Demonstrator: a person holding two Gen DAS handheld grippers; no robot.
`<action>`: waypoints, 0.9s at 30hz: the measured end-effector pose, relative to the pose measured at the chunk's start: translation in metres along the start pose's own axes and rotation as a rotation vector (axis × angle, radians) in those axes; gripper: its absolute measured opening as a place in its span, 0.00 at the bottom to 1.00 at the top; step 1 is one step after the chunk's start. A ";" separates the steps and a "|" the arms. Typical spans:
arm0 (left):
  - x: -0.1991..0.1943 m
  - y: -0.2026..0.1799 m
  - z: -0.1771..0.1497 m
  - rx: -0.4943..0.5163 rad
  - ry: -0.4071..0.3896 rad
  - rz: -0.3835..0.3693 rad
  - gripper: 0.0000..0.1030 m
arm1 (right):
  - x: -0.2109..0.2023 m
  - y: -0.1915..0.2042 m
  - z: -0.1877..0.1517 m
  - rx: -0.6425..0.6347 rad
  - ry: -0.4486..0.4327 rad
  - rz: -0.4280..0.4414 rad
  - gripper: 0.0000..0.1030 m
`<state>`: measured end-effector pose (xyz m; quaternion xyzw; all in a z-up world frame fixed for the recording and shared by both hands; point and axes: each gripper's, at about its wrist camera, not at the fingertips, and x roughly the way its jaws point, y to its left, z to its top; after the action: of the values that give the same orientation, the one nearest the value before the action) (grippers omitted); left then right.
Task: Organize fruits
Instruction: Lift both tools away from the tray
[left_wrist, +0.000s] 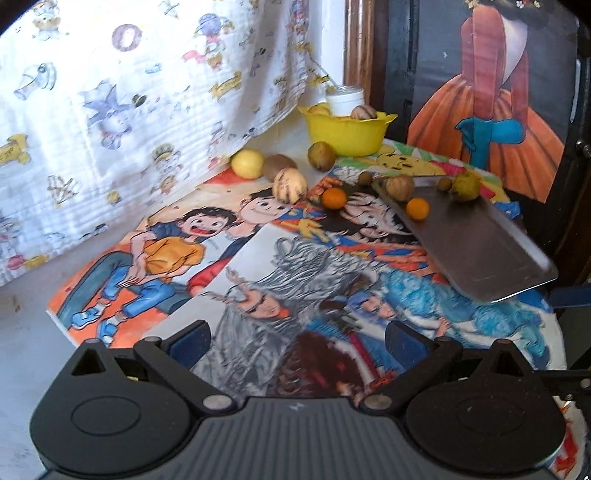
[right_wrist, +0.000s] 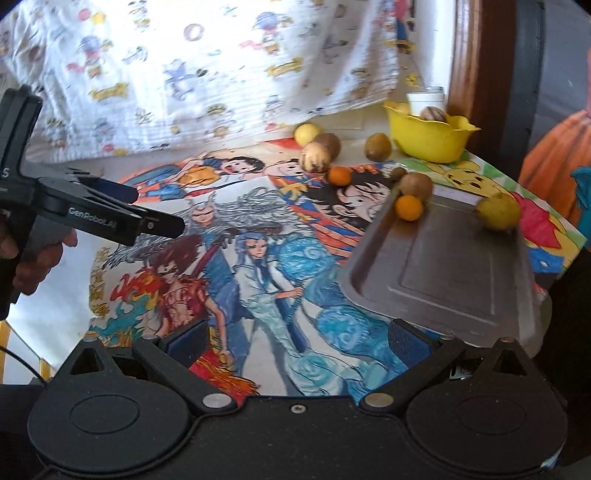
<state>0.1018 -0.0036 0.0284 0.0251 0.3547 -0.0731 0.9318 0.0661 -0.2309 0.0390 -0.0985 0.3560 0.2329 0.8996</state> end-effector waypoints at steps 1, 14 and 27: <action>0.000 0.003 -0.001 -0.005 0.003 0.000 1.00 | 0.002 0.003 0.001 -0.008 0.002 0.001 0.99; 0.003 0.054 0.001 -0.036 -0.006 0.073 1.00 | 0.009 0.024 0.024 -0.139 -0.051 0.034 0.99; 0.016 0.056 0.055 0.013 -0.124 0.068 1.00 | 0.027 0.008 0.079 -0.240 -0.138 -0.068 0.99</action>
<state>0.1586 0.0445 0.0587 0.0385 0.2947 -0.0453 0.9537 0.1266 -0.1875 0.0784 -0.2012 0.2593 0.2496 0.9110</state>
